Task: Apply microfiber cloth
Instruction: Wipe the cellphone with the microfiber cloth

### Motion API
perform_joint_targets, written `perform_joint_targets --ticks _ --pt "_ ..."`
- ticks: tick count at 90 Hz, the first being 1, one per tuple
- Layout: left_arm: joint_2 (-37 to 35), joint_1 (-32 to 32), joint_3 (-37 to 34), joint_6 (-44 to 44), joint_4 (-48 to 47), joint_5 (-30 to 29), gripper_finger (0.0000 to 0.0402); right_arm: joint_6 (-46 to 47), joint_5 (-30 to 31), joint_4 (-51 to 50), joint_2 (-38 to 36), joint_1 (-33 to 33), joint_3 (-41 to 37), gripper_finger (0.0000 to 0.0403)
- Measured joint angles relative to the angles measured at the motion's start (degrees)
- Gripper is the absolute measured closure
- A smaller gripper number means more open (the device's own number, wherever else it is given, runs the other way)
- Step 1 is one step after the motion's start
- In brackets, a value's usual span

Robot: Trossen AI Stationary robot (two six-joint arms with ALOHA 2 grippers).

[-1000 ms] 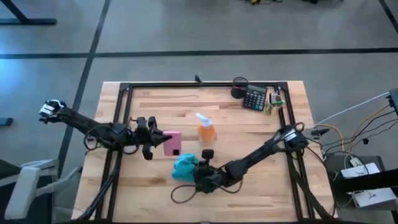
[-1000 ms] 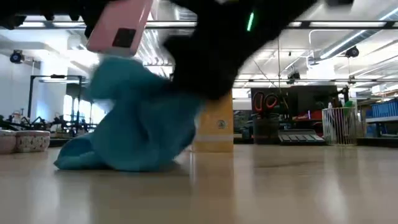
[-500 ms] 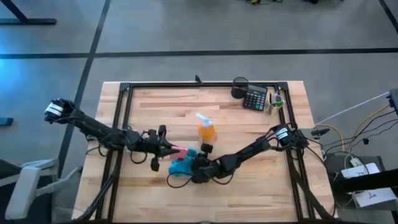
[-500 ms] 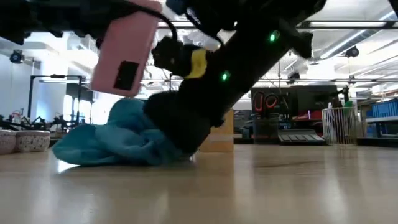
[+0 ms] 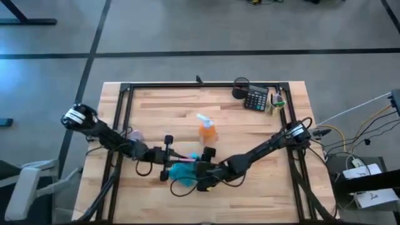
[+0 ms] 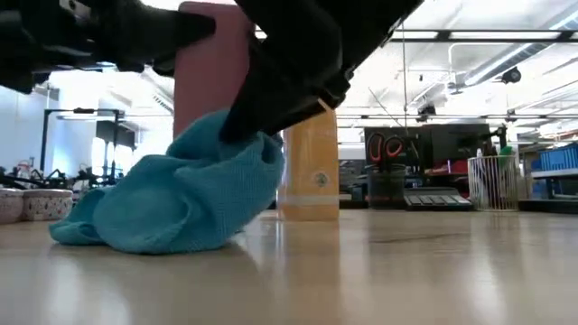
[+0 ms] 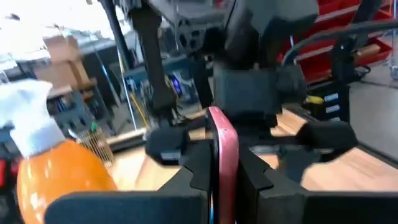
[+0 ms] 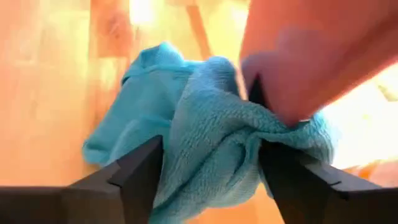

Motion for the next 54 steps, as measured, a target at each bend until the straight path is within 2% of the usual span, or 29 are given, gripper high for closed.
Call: perform_joint_targets --ticks 31,46,54 --pt "7.80 -4.13 2.69 1.68 1.02 -0.60 0.0393 12.46 0.60 -19.38 -4.65 1.45 1.03 0.0077" --pt "16.38 -4.17 6.86 8.39 0.88 -6.19 0.0393 12.80 1.22 -19.53 -6.32 2.05 1.36 0.0070" --pt "19.81 -4.69 8.72 10.95 1.16 -6.76 0.0392 12.07 1.58 -19.48 -6.38 2.09 1.44 0.0071"
